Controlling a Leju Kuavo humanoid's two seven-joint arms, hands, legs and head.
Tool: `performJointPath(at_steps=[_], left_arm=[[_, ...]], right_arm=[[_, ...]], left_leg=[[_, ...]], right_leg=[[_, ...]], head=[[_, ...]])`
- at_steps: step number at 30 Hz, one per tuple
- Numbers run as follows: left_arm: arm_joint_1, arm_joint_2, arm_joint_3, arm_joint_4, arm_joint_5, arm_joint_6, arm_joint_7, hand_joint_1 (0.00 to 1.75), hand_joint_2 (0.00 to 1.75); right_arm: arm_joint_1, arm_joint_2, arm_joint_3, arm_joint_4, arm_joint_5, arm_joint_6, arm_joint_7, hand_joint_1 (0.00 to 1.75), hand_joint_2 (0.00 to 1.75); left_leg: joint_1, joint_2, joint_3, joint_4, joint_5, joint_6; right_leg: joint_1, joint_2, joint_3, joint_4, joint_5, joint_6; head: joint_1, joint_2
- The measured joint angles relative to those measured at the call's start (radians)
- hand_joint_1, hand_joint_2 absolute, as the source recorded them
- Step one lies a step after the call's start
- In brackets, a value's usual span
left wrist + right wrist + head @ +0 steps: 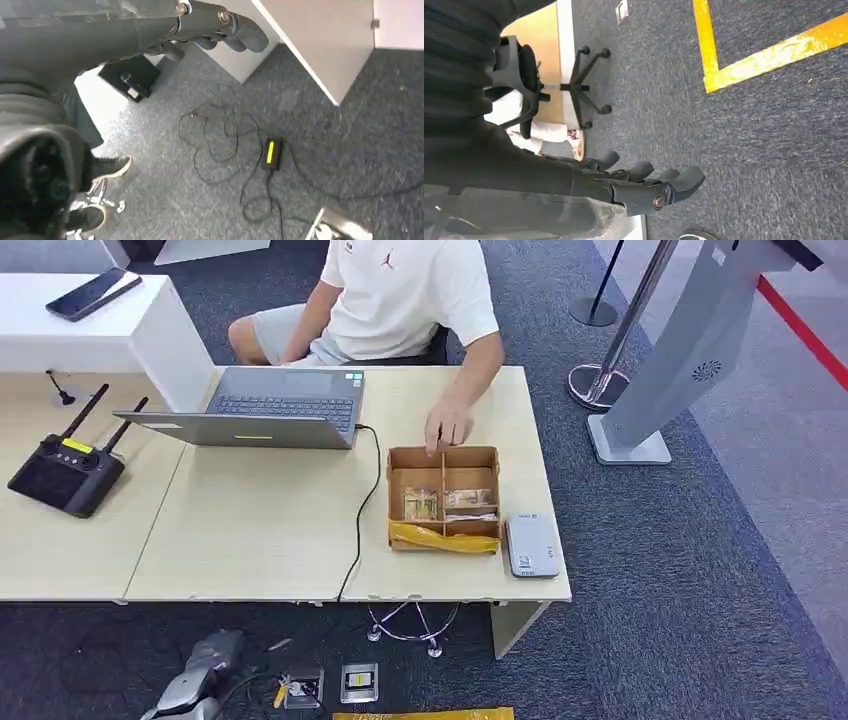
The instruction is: Pass the card to the sensor for recognition and then transmit it.
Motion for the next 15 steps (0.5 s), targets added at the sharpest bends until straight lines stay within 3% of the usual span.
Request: performJointPath(at_steps=[3, 6, 12, 15], left_arm=[[-0.003, 0.074, 0.004, -0.007, -0.002, -0.044, -0.05, 0.0, 0.0], [-0.009, 0.149, 0.009, -0.023, -0.041, -0.043, -0.082, 0.0, 0.0], [0.01, 0.196, 0.01, -0.02, -0.068, 0.024, -0.104, 0.0, 0.0], [0.018, 0.223, 0.011, -0.014, -0.061, 0.042, -0.146, 0.0, 0.0]], right_arm=[[0.0, -0.002, 0.0, 0.0, 0.0, 0.005, 0.0, 0.0, 1.75], [0.003, -0.006, 0.0, 0.0, 0.003, 0.0, -0.003, 0.0, 1.75], [0.002, -0.006, -0.001, 0.0, 0.006, -0.006, -0.011, 0.0, 1.75], [0.003, -0.007, -0.009, 0.0, 0.004, -0.006, -0.012, 0.0, 1.75]], left_leg=[[0.002, 0.002, 0.001, 0.0, 0.0, 0.0], [0.002, 0.003, 0.002, 0.0, 0.0, 0.0], [0.002, 0.001, 0.001, -0.001, 0.0, -0.001], [0.001, 0.002, 0.001, -0.001, 0.0, -0.001]], right_leg=[[0.002, 0.001, 0.0, 0.0, 0.0, 0.0], [0.002, 0.002, -0.001, 0.0, 0.0, 0.0], [0.002, 0.001, 0.001, 0.001, 0.0, -0.001], [0.001, 0.002, 0.001, 0.001, 0.0, -0.001]], head=[[0.0, 0.0], [0.0, 0.0], [0.0, 0.0], [0.0, 0.0]])
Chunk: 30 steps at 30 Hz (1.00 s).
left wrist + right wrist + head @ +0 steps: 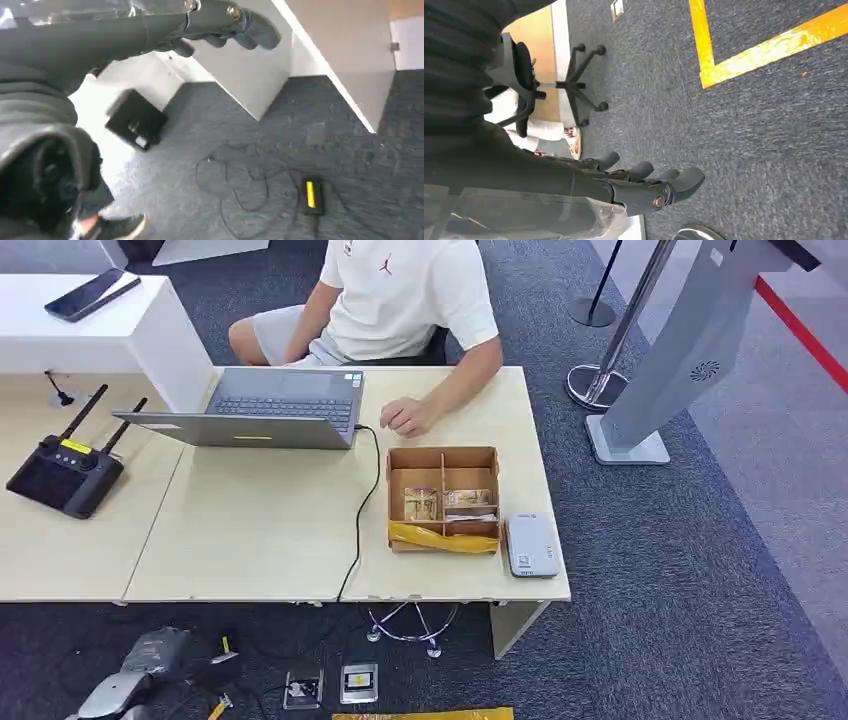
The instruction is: Pass the card to the sensor for recognition and then transmit it.
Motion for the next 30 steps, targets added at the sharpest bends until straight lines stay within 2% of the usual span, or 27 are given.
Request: performJointPath(at_steps=[5, 8, 12, 17, 22, 26, 30], left_arm=[[0.007, 0.078, 0.005, 0.023, -0.016, 0.027, -0.102, 0.0, 0.0], [0.014, 0.113, 0.008, 0.035, -0.017, 0.026, -0.132, 0.0, 0.0], [0.044, 0.14, 0.024, 0.064, 0.015, 0.035, -0.136, 0.0, 0.0], [0.097, 0.146, 0.068, 0.098, 0.112, -0.026, -0.114, 0.0, 0.0], [0.179, 0.114, 0.141, 0.132, 0.195, -0.047, -0.03, 0.0, 0.0], [0.223, 0.052, 0.182, 0.146, 0.227, -0.058, 0.047, 0.0, 0.0], [0.237, -0.021, 0.223, 0.159, 0.237, -0.058, 0.095, 0.0, 0.0]], right_arm=[[0.001, -0.001, -0.001, 0.0, -0.002, 0.0, -0.002, 0.0, 1.75], [0.001, -0.001, -0.002, 0.0, -0.003, 0.0, -0.002, 0.0, 1.75], [0.002, 0.0, -0.002, 0.0, -0.003, 0.001, -0.002, 0.0, 1.75], [0.002, -0.001, -0.005, 0.0, -0.003, 0.002, -0.002, 0.0, 1.75], [0.002, 0.0, -0.017, 0.001, -0.002, -0.002, 0.0, 0.0, 1.75], [0.002, 0.0, -0.018, 0.001, 0.015, -0.005, 0.0, 0.0, 1.75], [0.002, 0.0, -0.018, 0.001, 0.038, -0.005, -0.007, 0.0, 1.75]], left_leg=[[0.0, 0.0, 0.0, 0.0, 0.0, 0.0], [0.001, 0.0, 0.0, 0.0, 0.0, 0.0], [0.001, 0.001, 0.001, 0.0, -0.001, -0.001], [0.0, 0.001, 0.001, 0.0, -0.001, -0.002], [-0.001, 0.002, 0.001, 0.0, -0.002, -0.001], [-0.001, 0.001, 0.001, 0.0, -0.002, -0.001], [-0.002, 0.001, 0.001, 0.0, -0.002, -0.001]], right_leg=[[0.0, 0.0, 0.0, 0.0, 0.0, 0.0], [0.0, 0.0, 0.0, 0.0, 0.0, 0.0], [0.0, 0.001, 0.0, 0.0, 0.0, 0.0], [0.0, 0.001, 0.0, 0.0, 0.0, 0.0], [-0.001, 0.001, 0.0, -0.001, -0.002, 0.001], [-0.001, 0.0, 0.0, -0.001, -0.002, 0.001], [-0.002, 0.0, 0.001, -0.001, -0.002, 0.001]], head=[[-0.001, 0.0], [-0.001, 0.0], [-0.001, 0.0], [0.0, 0.0], [-0.001, 0.0], [0.0, 0.0], [0.0, 0.0]])
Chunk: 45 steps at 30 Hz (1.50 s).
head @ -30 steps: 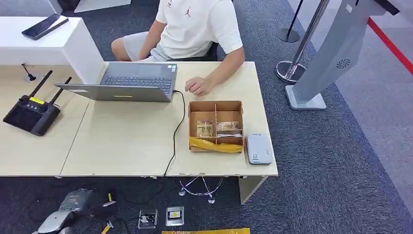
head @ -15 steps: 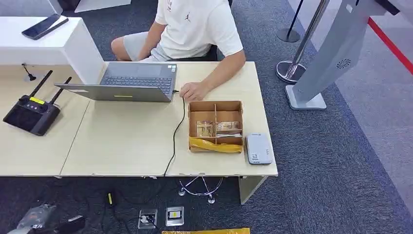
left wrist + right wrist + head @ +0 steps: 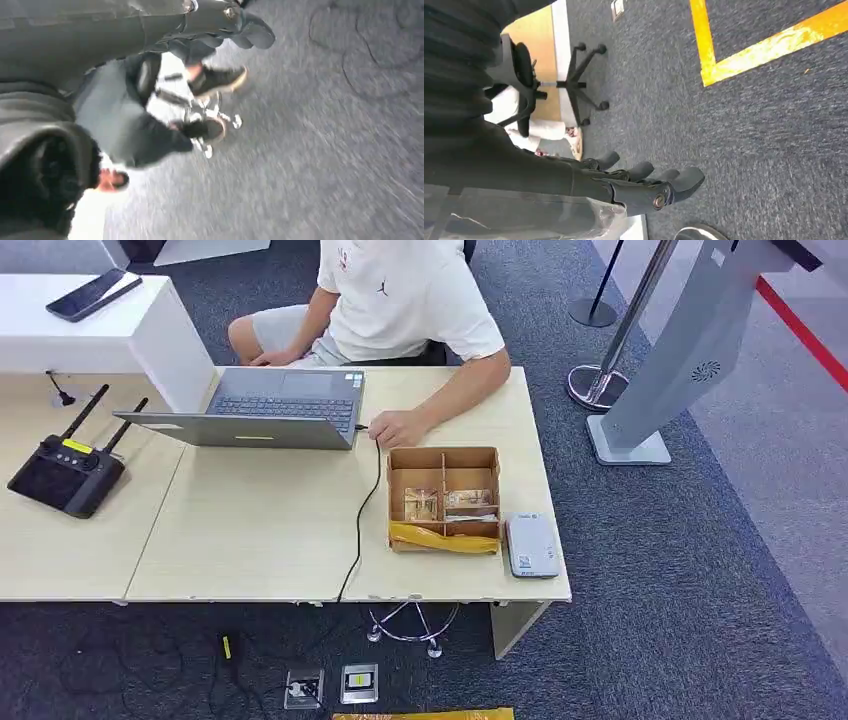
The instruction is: Pass the card to the sensor for recognition and then transmit it.
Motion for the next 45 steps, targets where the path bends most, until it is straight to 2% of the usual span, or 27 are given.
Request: performJointPath(at_steps=[4, 9, 20, 31, 45], left_arm=[[0.009, -0.073, 0.026, 0.006, 0.009, 0.015, 0.034, 0.0, 0.0], [0.013, -0.127, 0.055, 0.011, 0.018, 0.028, 0.047, 0.0, 0.0], [0.003, -0.211, 0.089, 0.018, 0.025, 0.052, 0.092, 0.0, 0.0], [-0.022, -0.301, 0.107, 0.018, 0.016, 0.076, 0.184, 0.0, 0.0], [-0.073, -0.386, 0.127, 0.022, 0.012, 0.076, 0.29, 0.0, 0.0]], right_arm=[[-0.002, 0.0, 0.0, 0.0, 0.019, 0.0, -0.004, 0.0, 1.75], [-0.003, 0.001, 0.001, 0.0, 0.038, 0.002, -0.011, 0.0, 1.75], [-0.012, 0.006, 0.004, 0.0, 0.085, 0.002, -0.015, 0.0, 1.75], [-0.054, 0.005, 0.039, 0.0, 0.139, 0.0, -0.02, 0.0, 1.75], [-0.072, 0.017, 0.095, 0.0, 0.174, -0.02, -0.04, 0.0, 1.75]], left_leg=[[0.0, -0.001, 0.0, 0.0, 0.0, 0.0], [0.0, -0.001, 0.001, 0.0, 0.0, 0.0], [0.0, -0.001, 0.001, 0.0, 0.0, 0.0], [0.0, -0.001, 0.001, 0.0, 0.0, 0.0], [0.0, -0.002, 0.001, 0.0, 0.0, 0.0]], right_leg=[[0.0, 0.0, 0.001, 0.0, 0.0, 0.0], [0.0, 0.0, 0.001, 0.0, 0.0, 0.0], [0.0, 0.0, 0.001, 0.0, 0.0, 0.0], [0.0, 0.0, 0.001, 0.0, 0.001, 0.001], [0.0, -0.001, 0.001, 0.0, 0.001, 0.001]], head=[[0.0, 0.0], [0.0, 0.0], [0.0, 0.0], [0.0, 0.0], [0.0, 0.0]])
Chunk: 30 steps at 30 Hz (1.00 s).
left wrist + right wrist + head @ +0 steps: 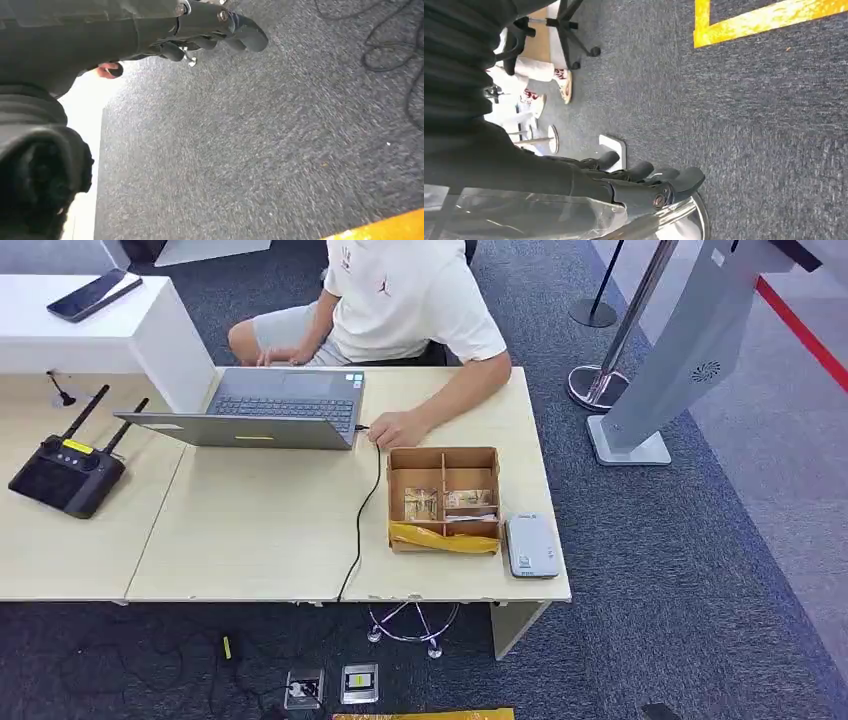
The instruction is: Pass the card to the sensor for recognition and then transmit it.
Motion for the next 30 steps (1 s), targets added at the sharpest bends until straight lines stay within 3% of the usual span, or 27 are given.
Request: performJointPath(at_steps=[10, 30], left_arm=[[-0.076, -0.044, 0.004, 0.004, -0.013, -0.025, 0.091, 0.0, 0.0], [-0.185, -0.092, 0.029, 0.018, -0.011, -0.05, 0.132, 0.0, 0.0]], right_arm=[[0.0, 0.018, 0.025, 0.0, 0.017, -0.006, -0.023, 0.0, 1.75], [-0.038, 0.046, 0.082, 0.0, 0.029, -0.003, -0.076, 0.0, 1.75]], left_leg=[[0.0, 0.0, 0.0, 0.0, 0.0, 0.0], [0.0, 0.0, 0.0, 0.0, 0.0, 0.0]], right_leg=[[0.0, 0.0, 0.0, 0.0, 0.0, 0.0], [0.0, 0.0, 0.0, 0.0, 0.0, 0.0]], head=[[0.0, 0.0], [0.0, 0.0]])
